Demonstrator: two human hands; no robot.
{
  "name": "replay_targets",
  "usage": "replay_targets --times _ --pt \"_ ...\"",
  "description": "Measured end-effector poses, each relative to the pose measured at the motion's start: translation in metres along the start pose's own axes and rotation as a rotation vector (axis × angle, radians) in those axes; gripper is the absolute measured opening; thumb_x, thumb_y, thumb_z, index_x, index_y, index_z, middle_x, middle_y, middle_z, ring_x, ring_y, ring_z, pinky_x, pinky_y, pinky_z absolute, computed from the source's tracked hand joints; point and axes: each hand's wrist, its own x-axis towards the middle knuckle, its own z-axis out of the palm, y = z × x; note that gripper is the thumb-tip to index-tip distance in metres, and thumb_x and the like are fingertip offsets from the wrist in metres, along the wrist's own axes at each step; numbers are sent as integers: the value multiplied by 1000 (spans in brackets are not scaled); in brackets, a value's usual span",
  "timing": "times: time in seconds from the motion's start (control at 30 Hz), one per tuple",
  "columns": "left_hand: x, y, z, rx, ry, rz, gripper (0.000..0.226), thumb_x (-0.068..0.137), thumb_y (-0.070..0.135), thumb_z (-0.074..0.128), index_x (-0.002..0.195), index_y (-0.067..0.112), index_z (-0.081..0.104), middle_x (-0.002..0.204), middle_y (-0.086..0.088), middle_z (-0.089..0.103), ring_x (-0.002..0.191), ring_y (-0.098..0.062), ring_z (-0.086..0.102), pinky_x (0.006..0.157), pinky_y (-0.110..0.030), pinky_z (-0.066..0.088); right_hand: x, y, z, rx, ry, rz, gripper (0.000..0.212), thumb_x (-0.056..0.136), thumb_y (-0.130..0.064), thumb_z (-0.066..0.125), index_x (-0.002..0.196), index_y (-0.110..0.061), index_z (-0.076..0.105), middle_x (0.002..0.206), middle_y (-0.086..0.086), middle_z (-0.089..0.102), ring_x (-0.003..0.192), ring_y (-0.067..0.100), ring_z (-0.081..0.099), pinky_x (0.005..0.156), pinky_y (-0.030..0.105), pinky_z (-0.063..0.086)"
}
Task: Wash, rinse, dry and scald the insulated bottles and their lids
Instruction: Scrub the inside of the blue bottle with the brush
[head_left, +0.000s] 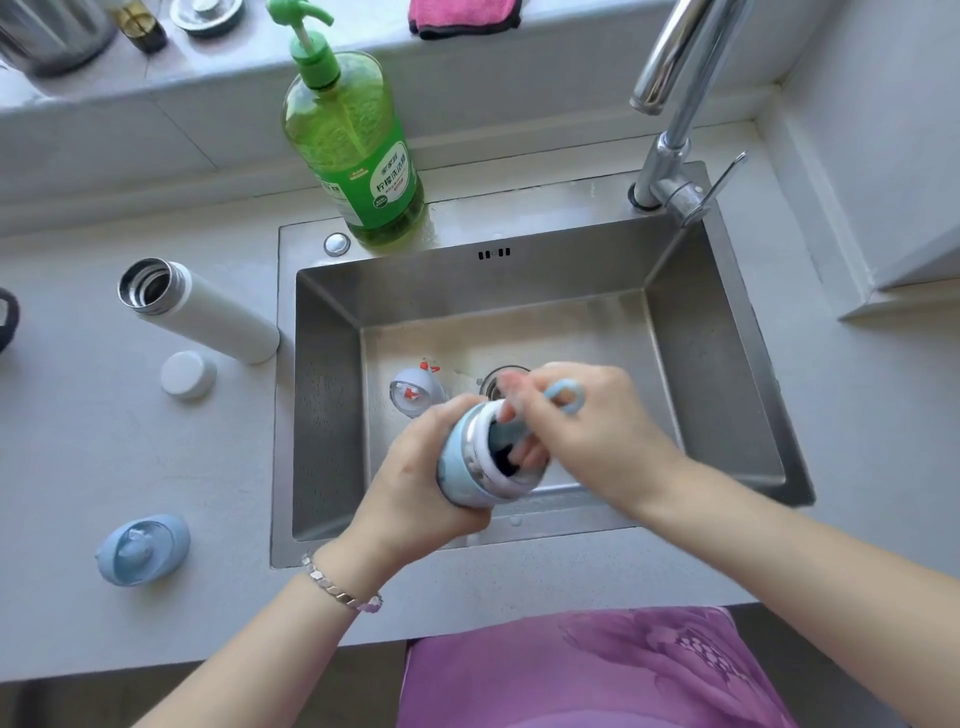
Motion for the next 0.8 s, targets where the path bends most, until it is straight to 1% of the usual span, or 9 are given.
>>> replay_targets --times 0.1,0.2,0.3,0.37,0.47,0.57,0.63,0.7,0.8 --pt "1 -2 3 -47 34 -66 89 51 -10 80 107 52 50 94 12 63 83 5 60 72 -11 46 -3 -9 9 4 -7 -61 38 87 -32 59 62 -4 64 56 10 59 49 18 61 56 27 51" --pt "-6 -9 -3 -105 49 -97 88 53 -13 78 106 51 51 96 23 61 85 6 58 73 -6 43 7 -12 -9 159 67 -10 36 86 -29 57 65 -1 63 53 13 60 44 26 62 44 28 52" --pt "-7 -2 1 -81 88 -72 84 51 -14 81 108 39 48 97 34 58 87 11 56 74 -2 40 -2 -7 -1 114 80 -11 36 85 -31 55 66 -2 64 55 14 60 43 22 62 45 24 51" --pt "-5 3 5 -31 109 -32 80 51 -13 82 102 37 47 95 36 56 83 13 55 72 -1 39 -8 -10 6 144 89 6 35 87 -29 54 64 -4 63 51 16 59 39 21 59 44 24 49" --pt "-5 -2 3 -98 147 -96 79 53 -15 79 98 40 47 89 38 57 79 15 55 70 -1 40 -4 -20 -5 280 166 59 38 93 -22 50 62 -3 59 40 11 54 33 21 51 38 22 44" --pt "-6 -6 3 -98 126 -61 81 54 -12 80 99 48 51 91 24 61 81 3 57 72 -6 42 1 -19 -8 347 181 149 39 95 -19 47 62 -1 58 38 8 53 32 18 51 36 20 44" --pt "-4 -6 7 -40 102 -31 78 52 -8 82 104 41 52 92 14 60 83 -5 58 74 -10 43 -5 -15 2 319 139 215 40 96 -21 47 62 -3 59 39 11 55 32 18 53 37 21 46" --pt "-3 -9 9 -71 134 -69 77 51 -12 81 104 36 51 91 15 61 83 3 58 73 -6 42 -12 -14 5 276 109 249 40 95 -22 47 62 -4 61 41 11 57 34 19 54 40 22 48" --pt "-6 -17 7 -94 194 -90 81 51 -12 81 103 41 49 97 12 61 87 8 57 75 -3 40 -11 -14 -2 329 146 275 40 97 -20 45 64 -1 60 39 10 56 33 18 53 39 20 48"
